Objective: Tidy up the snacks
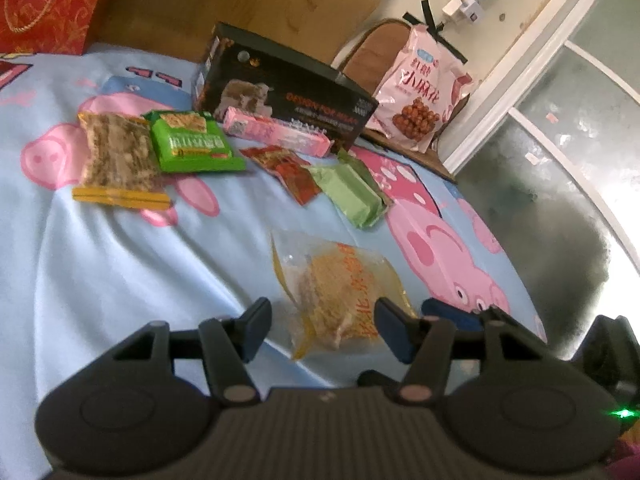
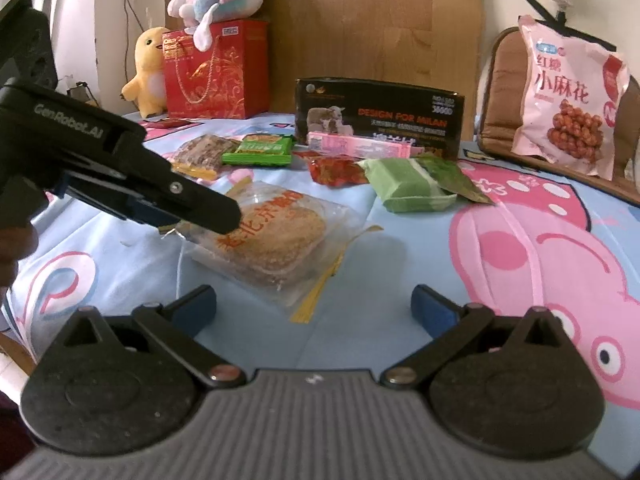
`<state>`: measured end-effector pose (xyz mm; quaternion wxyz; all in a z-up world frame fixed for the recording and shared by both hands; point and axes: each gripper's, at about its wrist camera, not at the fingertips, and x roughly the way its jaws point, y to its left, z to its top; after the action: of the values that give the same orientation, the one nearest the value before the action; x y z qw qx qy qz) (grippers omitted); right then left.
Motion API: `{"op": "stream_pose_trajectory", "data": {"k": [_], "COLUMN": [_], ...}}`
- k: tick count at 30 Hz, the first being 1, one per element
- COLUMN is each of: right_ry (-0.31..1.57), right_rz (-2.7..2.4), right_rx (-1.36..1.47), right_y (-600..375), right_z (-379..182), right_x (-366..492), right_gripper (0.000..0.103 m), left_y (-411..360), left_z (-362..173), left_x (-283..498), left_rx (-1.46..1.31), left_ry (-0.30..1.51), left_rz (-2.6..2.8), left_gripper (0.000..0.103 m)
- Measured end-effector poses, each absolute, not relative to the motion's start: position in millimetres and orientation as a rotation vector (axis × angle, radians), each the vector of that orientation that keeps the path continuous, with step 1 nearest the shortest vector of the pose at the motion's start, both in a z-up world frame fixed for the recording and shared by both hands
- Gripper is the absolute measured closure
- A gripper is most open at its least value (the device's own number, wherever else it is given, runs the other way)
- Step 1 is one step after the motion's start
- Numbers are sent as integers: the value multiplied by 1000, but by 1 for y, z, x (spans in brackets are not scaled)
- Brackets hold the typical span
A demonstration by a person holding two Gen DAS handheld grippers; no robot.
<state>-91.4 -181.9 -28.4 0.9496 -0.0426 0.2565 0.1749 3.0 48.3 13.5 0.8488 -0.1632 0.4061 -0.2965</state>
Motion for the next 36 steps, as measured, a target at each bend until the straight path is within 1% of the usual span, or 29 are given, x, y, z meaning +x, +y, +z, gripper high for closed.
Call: {"op": "stream_pose_trajectory", "data": {"k": [3,4,6,8,11,12,13,15,16,18,21,24,29,32,36], "right_ry": [505,504,512,524,520,518,514,504,494,480,455,380,251,270,366], "right_rz": [347,349,359,373,400,414,429,446,445,446,451,445,408,395,395], "right_rx": [-76,-73,-75,-75,-71,-70,-72,-88,-107,-123,-91,-98,-121,-80,-27], "right_y": [-185,-186,-185,-183,-182,-181,-179,-173,-171,-169,-172,-173,-173,-175,-176], "right_z": [-26,-25,-26,-27,-27,-26,-25,-24,-23,-19,-6,17,52,63,64], "right_x": [-94,-94,-92,-91,-91,-92,-92,-94,-95,-94,-83,-62,-1,55,119], "right_gripper": [0,4,5,11,24,33,43,57,61,63,63,63,63,63,64], "left_y": [51,51,48,44,39,37,34,27,23,20,18,17,10,1,-6], "left_z": [17,17,15,11,10,9,9,11,14,22,42,70,111,115,103], "left_x": [2,2,3,4,2,1,0,-2,-3,-4,4,23,85,132,181], "left_rx": [-355,-350,-339,-334,-315,-315,-310,-267,-246,-220,-187,-163,-156,-141,-152], "left_ry": [844,844,854,880,875,878,878,871,859,837,782,692,564,544,572], "left_rz": [-637,-639,-642,-646,-650,-655,-662,-649,-644,-642,-641,-631,-589,-531,-439], "left_gripper": [44,44,44,44,46,47,52,56,59,59,59,59,58,58,58]}}
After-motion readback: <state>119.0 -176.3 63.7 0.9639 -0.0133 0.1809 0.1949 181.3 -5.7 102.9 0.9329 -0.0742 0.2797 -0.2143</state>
